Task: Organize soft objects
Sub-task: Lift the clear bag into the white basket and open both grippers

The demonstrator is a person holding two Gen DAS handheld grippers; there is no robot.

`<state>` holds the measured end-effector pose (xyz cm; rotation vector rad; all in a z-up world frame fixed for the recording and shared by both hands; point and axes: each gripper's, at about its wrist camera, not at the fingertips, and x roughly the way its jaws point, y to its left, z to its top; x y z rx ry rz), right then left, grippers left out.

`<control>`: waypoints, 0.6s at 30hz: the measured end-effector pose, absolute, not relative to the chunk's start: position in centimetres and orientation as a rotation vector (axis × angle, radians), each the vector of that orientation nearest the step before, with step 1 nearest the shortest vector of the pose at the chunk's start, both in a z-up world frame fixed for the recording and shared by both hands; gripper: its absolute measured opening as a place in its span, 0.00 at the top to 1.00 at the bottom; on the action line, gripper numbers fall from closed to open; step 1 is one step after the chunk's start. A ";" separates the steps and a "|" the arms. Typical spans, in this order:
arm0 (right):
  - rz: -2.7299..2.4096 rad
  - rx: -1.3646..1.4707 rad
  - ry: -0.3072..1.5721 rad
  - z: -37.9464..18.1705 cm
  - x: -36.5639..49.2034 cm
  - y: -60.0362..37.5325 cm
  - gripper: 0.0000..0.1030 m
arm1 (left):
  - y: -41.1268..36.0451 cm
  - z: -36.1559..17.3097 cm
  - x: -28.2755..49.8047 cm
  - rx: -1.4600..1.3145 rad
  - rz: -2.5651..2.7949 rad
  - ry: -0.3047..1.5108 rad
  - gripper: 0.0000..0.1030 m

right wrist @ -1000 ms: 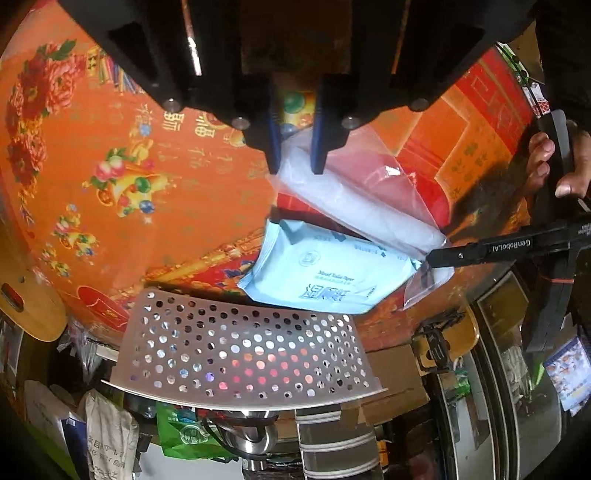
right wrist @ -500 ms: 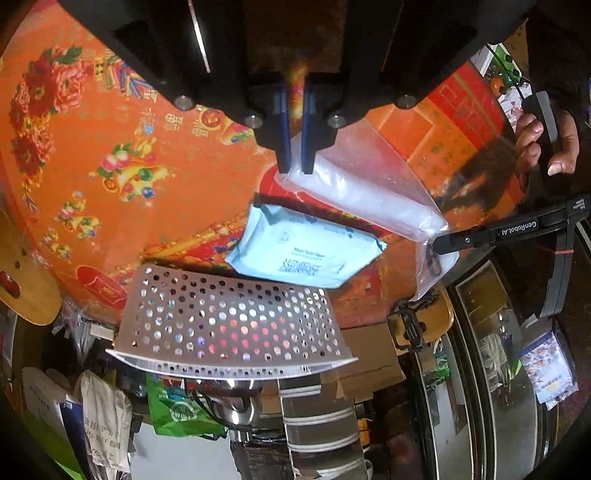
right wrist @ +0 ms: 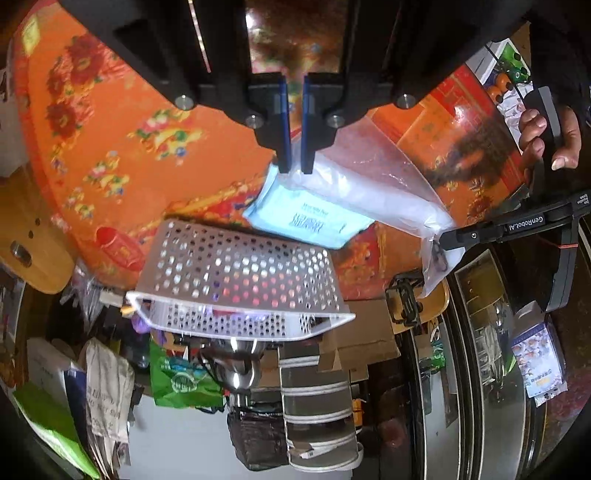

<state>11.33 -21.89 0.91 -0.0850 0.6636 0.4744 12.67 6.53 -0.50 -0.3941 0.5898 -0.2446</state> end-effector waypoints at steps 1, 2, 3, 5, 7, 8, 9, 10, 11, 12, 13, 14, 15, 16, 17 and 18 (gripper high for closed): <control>0.474 -0.090 0.656 1.4 11.4 -22.0 0.96 | 6.4 0.0 12.8 -0.393 -0.246 0.585 0.88; 0.472 -0.095 0.646 2.0 11.6 -22.1 0.97 | 6.3 0.7 13.0 -0.395 -0.246 0.574 0.88; 0.473 -0.099 0.638 2.7 11.8 -22.2 0.97 | 6.2 1.5 13.2 -0.399 -0.249 0.565 0.88; 0.471 -0.103 0.622 3.9 12.3 -22.6 0.97 | 5.9 3.1 13.7 -0.399 -0.254 0.547 0.88; 0.472 -0.105 0.608 5.4 13.3 -23.0 0.97 | 5.7 4.7 14.8 -0.408 -0.256 0.538 0.88; 0.464 -0.113 0.598 6.3 14.0 -23.1 0.97 | 5.6 5.7 15.5 -0.409 -0.260 0.533 0.88; 0.459 -0.118 0.586 7.1 14.6 -23.3 0.97 | 5.4 6.9 16.4 -0.410 -0.264 0.523 0.88; 0.462 -0.122 0.572 7.8 15.3 -23.4 0.97 | 5.2 7.8 17.2 -0.412 -0.263 0.517 0.88; 0.459 -0.124 0.564 8.7 16.3 -23.7 0.97 | 5.0 8.7 18.0 -0.411 -0.261 0.512 0.88; 0.456 -0.122 0.557 9.4 17.1 -23.9 0.97 | 4.8 9.9 19.1 -0.413 -0.261 0.503 0.88; 0.448 -0.129 0.546 10.3 18.2 -24.0 0.97 | 4.6 10.8 20.1 -0.418 -0.261 0.499 0.88; 0.434 -0.132 0.538 11.1 19.4 -24.3 0.97 | 4.3 12.0 21.4 -0.410 -0.261 0.492 0.88; 0.435 -0.127 0.537 11.8 20.4 -24.5 0.97 | 4.0 13.1 22.6 -0.404 -0.256 0.480 0.88; 0.429 -0.131 0.536 12.5 21.9 -24.7 0.97 | 3.9 13.9 23.7 -0.409 -0.250 0.477 0.88; 0.412 -0.143 0.530 13.1 23.0 -24.8 0.97 | 3.6 14.7 25.0 -0.409 -0.253 0.479 0.88; 0.400 -0.155 0.527 13.6 24.0 -24.9 0.97 | 3.3 15.3 26.3 -0.408 -0.255 0.479 0.88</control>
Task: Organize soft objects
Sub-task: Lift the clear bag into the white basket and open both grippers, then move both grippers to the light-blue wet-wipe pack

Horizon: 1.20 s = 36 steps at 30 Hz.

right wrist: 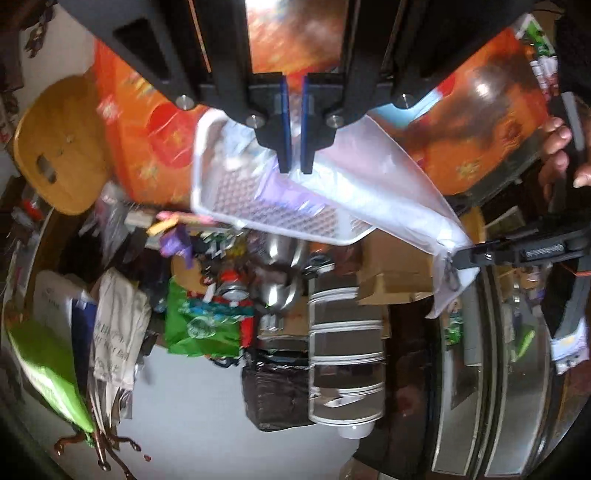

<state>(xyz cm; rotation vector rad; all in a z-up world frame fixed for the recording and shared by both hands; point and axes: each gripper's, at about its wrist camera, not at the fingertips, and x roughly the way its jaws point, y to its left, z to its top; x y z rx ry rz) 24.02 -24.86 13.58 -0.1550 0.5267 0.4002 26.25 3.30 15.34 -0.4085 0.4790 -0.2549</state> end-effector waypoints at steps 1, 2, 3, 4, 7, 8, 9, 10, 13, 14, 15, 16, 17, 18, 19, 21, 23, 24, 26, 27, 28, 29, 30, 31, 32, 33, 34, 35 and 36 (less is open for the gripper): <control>0.390 -0.166 0.532 13.9 25.2 -24.9 0.97 | 3.0 15.8 27.6 -0.407 -0.246 0.482 0.88; 0.377 -0.167 0.544 14.1 26.7 -25.1 0.97 | 2.6 16.2 29.1 -0.398 -0.247 0.493 0.88; 0.365 -0.168 0.549 14.2 28.0 -25.3 0.97 | 2.4 16.4 30.4 -0.396 -0.243 0.500 0.88; 0.359 -0.175 0.552 14.2 29.0 -25.4 0.97 | 2.1 16.4 31.5 -0.393 -0.236 0.506 0.88; 0.318 -0.199 0.574 13.6 32.3 -25.7 0.97 | 1.1 15.5 35.3 -0.367 -0.229 0.549 0.88; 0.314 -0.201 0.582 13.3 33.0 -25.7 0.97 | 0.8 15.1 36.2 -0.356 -0.220 0.560 0.88; 0.313 -0.199 0.589 12.9 33.7 -25.8 0.97 | 0.6 14.6 37.1 -0.348 -0.207 0.570 0.88; 0.312 -0.201 0.593 12.4 34.5 -25.9 0.97 | 0.3 13.9 37.7 -0.344 -0.199 0.577 0.87; 0.301 -0.210 0.573 11.2 35.9 -26.0 0.97 | 0.1 11.9 39.5 -0.352 -0.187 0.608 0.74; 0.291 -0.216 0.569 10.8 36.1 -26.0 0.97 | 0.0 11.2 39.8 -0.337 -0.159 0.611 0.54; 0.280 -0.218 0.568 10.4 36.3 -26.1 0.94 | -0.2 10.5 39.7 -0.317 -0.137 0.617 0.41; 0.269 -0.214 0.577 9.8 36.6 -26.3 0.91 | -0.3 9.8 39.9 -0.304 -0.126 0.629 0.23; 0.263 -0.198 0.597 9.3 37.0 -26.5 0.74 | -0.4 9.2 39.9 -0.295 -0.132 0.631 0.20; 0.260 -0.175 0.611 8.8 37.3 -26.9 0.61 | -0.5 8.8 39.6 -0.283 -0.133 0.624 0.20; 0.251 -0.166 0.604 8.6 37.0 -27.1 0.35 | -0.6 8.4 39.4 -0.265 -0.117 0.620 0.19; 0.216 -0.176 0.574 8.2 36.7 -27.3 0.22 | -0.6 7.8 39.3 -0.261 -0.133 0.632 0.18; 0.227 -0.156 0.587 7.8 36.6 -27.5 0.22 | -0.5 7.4 39.0 -0.243 -0.124 0.635 0.18; 0.228 -0.150 0.596 7.6 36.7 -27.6 0.22 | -0.4 7.4 38.8 -0.235 -0.116 0.633 0.18; 0.215 -0.155 0.605 7.4 36.8 -27.5 0.22 | -0.4 7.1 38.8 -0.218 -0.120 0.639 0.17; 0.218 -0.155 0.607 7.3 36.8 -27.4 0.22 | -0.5 7.0 38.6 -0.209 -0.124 0.642 0.17; 0.215 -0.157 0.606 7.4 36.7 -27.4 0.22 | -0.5 6.9 38.3 -0.202 -0.129 0.642 0.16; 0.211 -0.159 0.602 7.3 36.6 -27.3 0.22 | -0.6 6.7 38.1 -0.195 -0.134 0.641 0.15; 0.215 -0.156 0.601 7.2 36.5 -27.2 0.22 | -0.7 6.6 37.8 -0.188 -0.139 0.638 0.15; 0.215 -0.153 0.605 7.2 36.4 -27.1 0.22 | -0.8 6.6 37.5 -0.183 -0.143 0.637 0.15; 0.218 -0.149 0.610 7.1 36.3 -27.1 0.22 | -0.9 6.5 37.3 -0.176 -0.146 0.638 0.15; 0.221 -0.146 0.609 7.1 36.2 -27.1 0.22 | -1.0 6.5 37.0 -0.172 -0.147 0.638 0.15; 0.220 -0.147 0.610 7.1 36.0 -27.1 0.22 | -1.0 6.5 36.6 -0.170 -0.150 0.636 0.15; 0.218 -0.144 0.612 7.1 35.9 -27.1 0.22 | -1.1 6.5 36.2 -0.165 -0.152 0.633 0.15; 0.218 -0.137 0.615 7.2 35.7 -27.2 0.22 | -1.1 6.5 35.8 -0.158 -0.147 0.631 0.15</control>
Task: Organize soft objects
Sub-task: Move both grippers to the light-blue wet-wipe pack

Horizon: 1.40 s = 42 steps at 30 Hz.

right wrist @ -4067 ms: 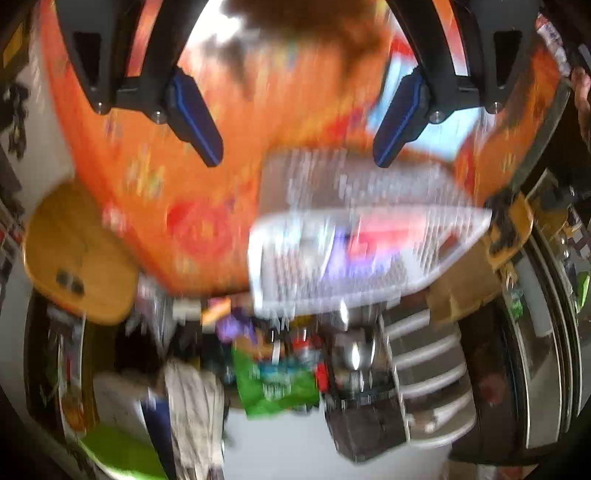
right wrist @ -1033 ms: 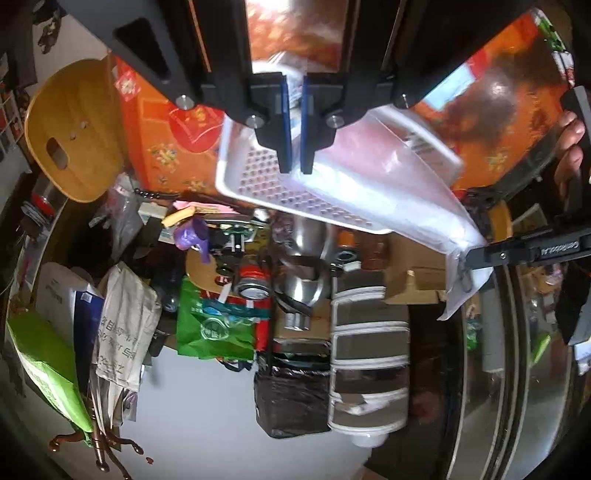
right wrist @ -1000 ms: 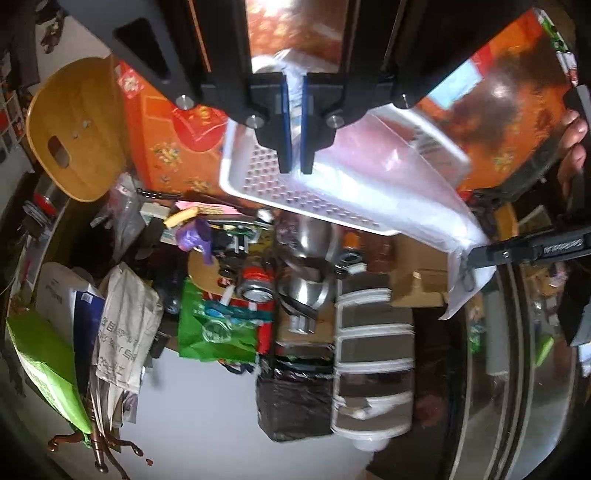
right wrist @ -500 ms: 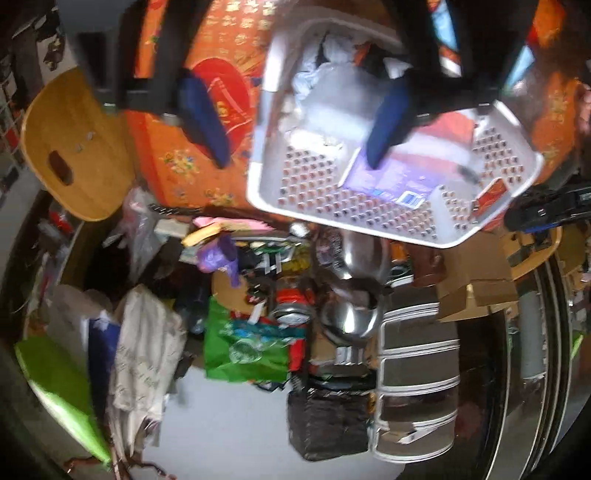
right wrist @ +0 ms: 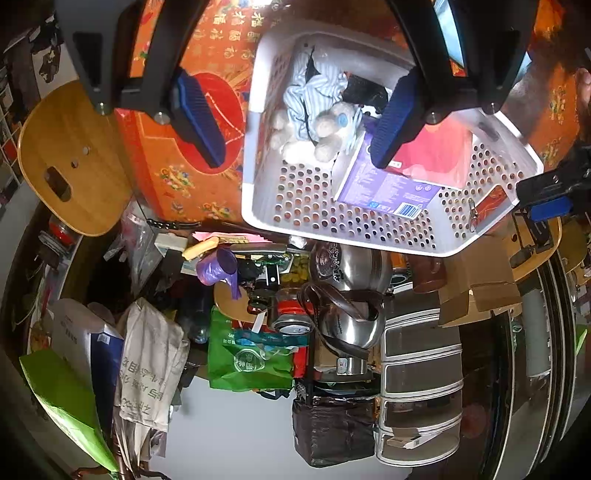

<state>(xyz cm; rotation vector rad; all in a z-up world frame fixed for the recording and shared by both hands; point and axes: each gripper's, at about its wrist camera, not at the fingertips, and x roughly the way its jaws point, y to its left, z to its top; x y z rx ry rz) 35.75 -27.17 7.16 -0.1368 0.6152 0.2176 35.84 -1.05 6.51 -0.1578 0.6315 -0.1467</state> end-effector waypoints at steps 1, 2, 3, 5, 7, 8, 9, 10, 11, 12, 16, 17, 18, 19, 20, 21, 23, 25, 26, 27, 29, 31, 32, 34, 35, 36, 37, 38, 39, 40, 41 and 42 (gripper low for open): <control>0.217 -0.131 0.616 7.2 35.7 -27.2 0.22 | -1.0 6.6 35.6 -0.152 -0.138 0.633 0.15; 0.214 -0.127 0.614 7.4 35.4 -27.2 0.22 | -0.9 6.7 35.1 -0.148 -0.135 0.632 0.15; 0.211 -0.119 0.609 7.6 35.0 -27.2 0.22 | -0.8 6.8 34.6 -0.144 -0.136 0.631 0.15; 0.221 -0.088 0.606 7.9 34.0 -27.3 0.22 | -0.4 7.2 33.5 -0.139 -0.123 0.637 0.15; 0.259 -0.038 0.589 8.2 31.8 -27.3 0.22 | 0.4 7.5 31.8 -0.148 -0.113 0.647 0.15; 0.273 -0.026 0.585 8.1 30.6 -27.3 0.21 | 0.7 7.6 30.8 -0.152 -0.106 0.656 0.15; 0.281 -0.020 0.587 7.8 29.2 -27.1 0.20 | 1.1 7.5 29.5 -0.151 -0.093 0.674 0.15; 0.287 -0.008 0.584 7.4 27.8 -27.1 0.16 | 1.5 7.3 28.4 -0.146 -0.089 0.682 0.15; 0.296 0.007 0.579 6.8 26.5 -27.0 0.16 | 1.8 6.8 27.1 -0.137 -0.087 0.683 0.12; 0.307 0.022 0.581 6.1 25.3 -27.0 0.16 | 1.9 6.3 25.9 -0.128 -0.082 0.682 0.11; 0.348 0.088 0.694 1.1 22.2 -26.3 0.16 | 2.7 2.0 22.5 -0.140 -0.108 0.736 0.11; 0.363 0.111 0.746 -0.4 21.9 -25.8 0.16 | 2.8 0.7 22.2 -0.158 -0.123 0.755 0.11; 0.374 0.122 0.775 -1.2 21.8 -25.4 0.16 | 2.9 -0.2 22.1 -0.168 -0.136 0.765 0.11; 0.392 0.136 0.812 -2.3 21.6 -24.9 0.16 | 2.8 -1.1 22.1 -0.173 -0.150 0.774 0.11; 0.405 0.141 0.829 -3.0 21.5 -24.4 0.16 | 2.7 -2.0 22.2 -0.164 -0.154 0.791 0.11; 0.413 0.141 0.840 -3.6 21.5 -24.0 0.16 | 2.5 -2.7 22.3 -0.156 -0.155 0.804 0.11; 0.432 0.122 0.864 -4.5 21.5 -22.8 0.16 | 2.3 -3.7 22.5 -0.152 -0.166 0.820 0.11; 0.445 0.099 0.870 -4.8 21.5 -21.8 0.20 | 2.3 -4.5 22.8 -0.158 -0.168 0.847 0.11; 0.448 0.084 0.875 -5.0 21.5 -21.4 0.23 | 2.2 -4.9 22.8 -0.159 -0.174 0.849 0.11; 0.456 0.071 0.885 -5.3 21.6 -20.9 0.25 | 2.1 -5.1 22.9 -0.152 -0.176 0.854 0.11; 0.472 0.066 0.904 -5.8 21.7 -20.3 0.36 | 1.7 -5.8 22.9 -0.127 -0.193 0.862 0.12; 0.487 0.063 0.905 -6.0 21.9 -20.0 0.38 | 1.4 -6.4 23.0 -0.111 -0.214 0.875 0.13; 0.494 0.058 0.906 -6.0 21.9 -19.7 0.39 | 1.3 -6.7 23.0 -0.109 -0.230 0.888 0.15; 0.501 0.037 0.906 -6.0 21.9 -19.1 0.41 | 1.2 -6.7 23.4 -0.119 -0.261 0.889 0.16; 0.502 0.023 0.906 -6.0 22.0 -18.8 0.43 | 1.0 -6.7 23.6 -0.108 -0.263 0.887 0.16; 0.503 0.009 0.904 -6.1 22.1 -18.4 0.44 | 0.8 -6.7 23.7 -0.091 -0.262 0.889 0.17; 0.503 -0.003 0.902 -6.1 22.1 -18.1 0.47 | 0.5 -6.7 23.9 -0.079 -0.271 0.895 0.19; 0.502 -0.011 0.901 -6.1 22.2 -17.9 0.48 | 0.3 -6.7 24.1 -0.082 -0.289 0.900 0.21; 0.504 -0.014 0.901 -6.1 22.2 -17.8 0.49 | 0.2 -6.7 24.1 -0.083 -0.300 0.899 0.24; 0.511 -0.014 0.903 -6.1 22.2 -17.8 0.51 | 0.2 -6.7 24.2 -0.084 -0.305 0.899 0.34; 0.517 -0.017 0.903 -6.1 22.2 -17.8 0.55 | 0.2 -6.6 24.0 -0.090 -0.324 0.895 0.42; 0.523 -0.025 0.904 -6.1 22.1 -17.7 0.56 | 0.1 -6.6 23.9 -0.098 -0.348 0.892 0.42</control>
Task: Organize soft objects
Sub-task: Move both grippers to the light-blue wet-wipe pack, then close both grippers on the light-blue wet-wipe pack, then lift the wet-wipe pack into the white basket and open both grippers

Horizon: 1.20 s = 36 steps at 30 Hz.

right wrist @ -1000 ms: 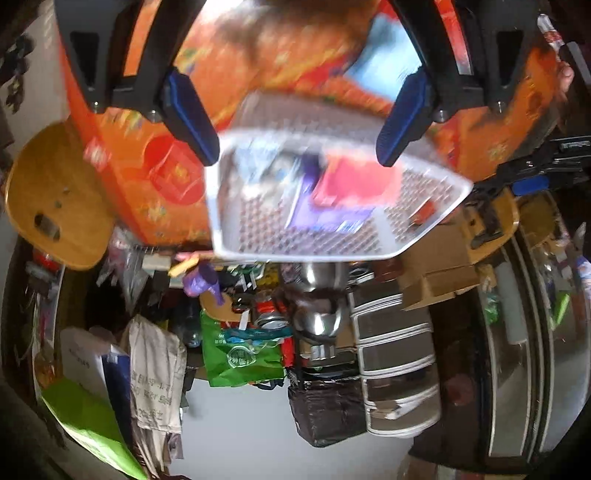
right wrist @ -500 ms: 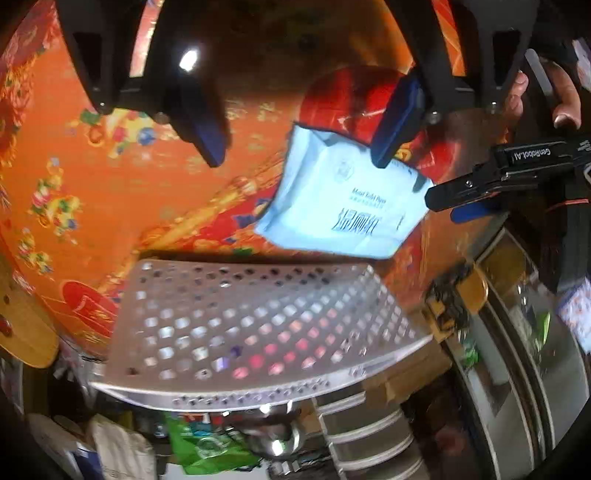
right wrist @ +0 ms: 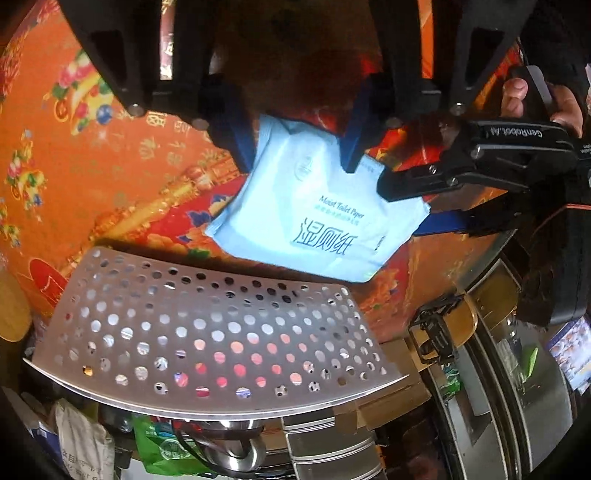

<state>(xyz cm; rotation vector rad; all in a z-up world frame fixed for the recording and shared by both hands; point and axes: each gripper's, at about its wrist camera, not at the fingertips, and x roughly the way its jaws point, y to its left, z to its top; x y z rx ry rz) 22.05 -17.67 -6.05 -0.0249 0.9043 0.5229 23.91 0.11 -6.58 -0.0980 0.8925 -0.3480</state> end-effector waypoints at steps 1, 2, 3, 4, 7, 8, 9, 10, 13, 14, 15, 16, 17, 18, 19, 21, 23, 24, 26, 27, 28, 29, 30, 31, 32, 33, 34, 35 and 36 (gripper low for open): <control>0.523 -0.031 0.904 -6.0 22.0 -17.7 0.58 | 0.2 -6.7 24.1 -0.097 -0.348 0.894 0.44; 0.525 -0.036 0.904 -6.0 22.0 -17.6 0.60 | 0.1 -6.7 24.1 -0.095 -0.345 0.894 0.51; 0.526 -0.037 0.904 -6.1 22.0 -17.5 0.61 | 0.1 -6.6 24.1 -0.104 -0.356 0.893 0.53; 0.530 -0.038 0.905 -6.1 22.0 -17.4 0.63 | 0.0 -6.6 24.0 -0.110 -0.366 0.894 0.55; 0.537 -0.045 0.904 -6.2 22.3 -17.1 0.67 | -0.5 -6.5 23.7 -0.086 -0.355 0.886 0.57; 0.537 -0.046 0.904 -6.2 22.3 -17.1 0.68 | -0.7 -6.4 23.5 -0.074 -0.352 0.886 0.58; 0.535 -0.052 0.901 -6.2 22.3 -17.0 0.68 | -0.9 -6.4 23.3 -0.064 -0.353 0.886 0.58; 0.533 -0.071 0.894 -6.1 22.2 -16.7 0.69 | -1.1 -6.4 23.1 -0.056 -0.354 0.884 0.59; 0.530 -0.098 0.879 -6.0 21.9 -16.4 0.71 | -1.2 -6.1 22.6 -0.061 -0.357 0.869 0.63; 0.530 -0.102 0.877 -5.9 21.7 -16.4 0.71 | -1.1 -6.0 22.4 -0.066 -0.357 0.861 0.64; 0.530 -0.101 0.874 -5.9 21.6 -16.4 0.72 | -1.1 -5.8 22.2 -0.067 -0.356 0.851 0.64; 0.531 -0.098 0.869 -5.9 21.6 -16.6 0.73 | -1.2 -5.7 22.0 -0.062 -0.356 0.840 0.64; 0.529 -0.100 0.863 -5.8 21.4 -16.7 0.73 | -1.3 -5.5 21.7 -0.057 -0.356 0.827 0.64; 0.525 -0.103 0.853 -5.7 21.1 -16.7 0.73 | -1.4 -5.4 21.4 -0.052 -0.358 0.818 0.64; 0.519 -0.109 0.845 -5.5 20.8 -16.8 0.73 | -1.6 -5.2 21.0 -0.053 -0.362 0.810 0.64; 0.516 -0.112 0.833 -5.3 20.3 -17.0 0.74 | -1.6 -5.0 20.7 -0.062 -0.367 0.805 0.64; 0.514 -0.108 0.818 -4.8 19.8 -17.3 0.74 | -1.6 -4.8 20.3 -0.070 -0.377 0.795 0.64; 0.513 -0.107 0.809 -4.5 19.5 -17.4 0.74 | -1.6 -4.6 20.1 -0.072 -0.378 0.790 0.64; 0.505 -0.113 0.785 -3.8 18.8 -17.7 0.75 | -1.7 -4.1 19.5 -0.068 -0.382 0.771 0.64; 0.499 -0.118 0.766 -3.2 18.3 -17.8 0.75 | -1.8 -3.8 19.2 -0.067 -0.382 0.763 0.64; 0.495 -0.122 0.751 -2.8 17.8 -17.9 0.75 | -1.9 -3.3 18.9 -0.067 -0.385 0.750 0.64; 0.492 -0.128 0.733 -2.2 17.4 -18.0 0.75 | -2.0 -2.8 18.5 -0.068 -0.387 0.738 0.64; 0.492 -0.125 0.722 -1.7 17.2 -17.9 0.75 | -2.0 -2.1 18.1 -0.070 -0.389 0.719 0.64; 0.494 -0.124 0.708 -1.1 16.8 -18.0 0.75 | -2.1 -1.4 17.7 -0.069 -0.389 0.704 0.64; 0.492 -0.128 0.692 -0.5 16.5 -18.0 0.75 | -2.1 -0.8 17.4 -0.069 -0.389 0.689 0.64; 0.492 -0.128 0.678 0.1 16.2 -18.2 0.75 | -2.1 0.0 17.1 -0.068 -0.388 0.672 0.64; 0.491 -0.129 0.665 0.8 15.9 -18.2 0.75 | -2.1 0.5 16.9 -0.065 -0.386 0.661 0.64; 0.488 -0.134 0.649 1.5 15.7 -18.3 0.75 | -2.1 1.3 16.8 -0.065 -0.386 0.648 0.64; 0.485 -0.138 0.632 2.3 15.4 -18.4 0.75 | -2.1 2.1 16.7 -0.069 -0.387 0.635 0.64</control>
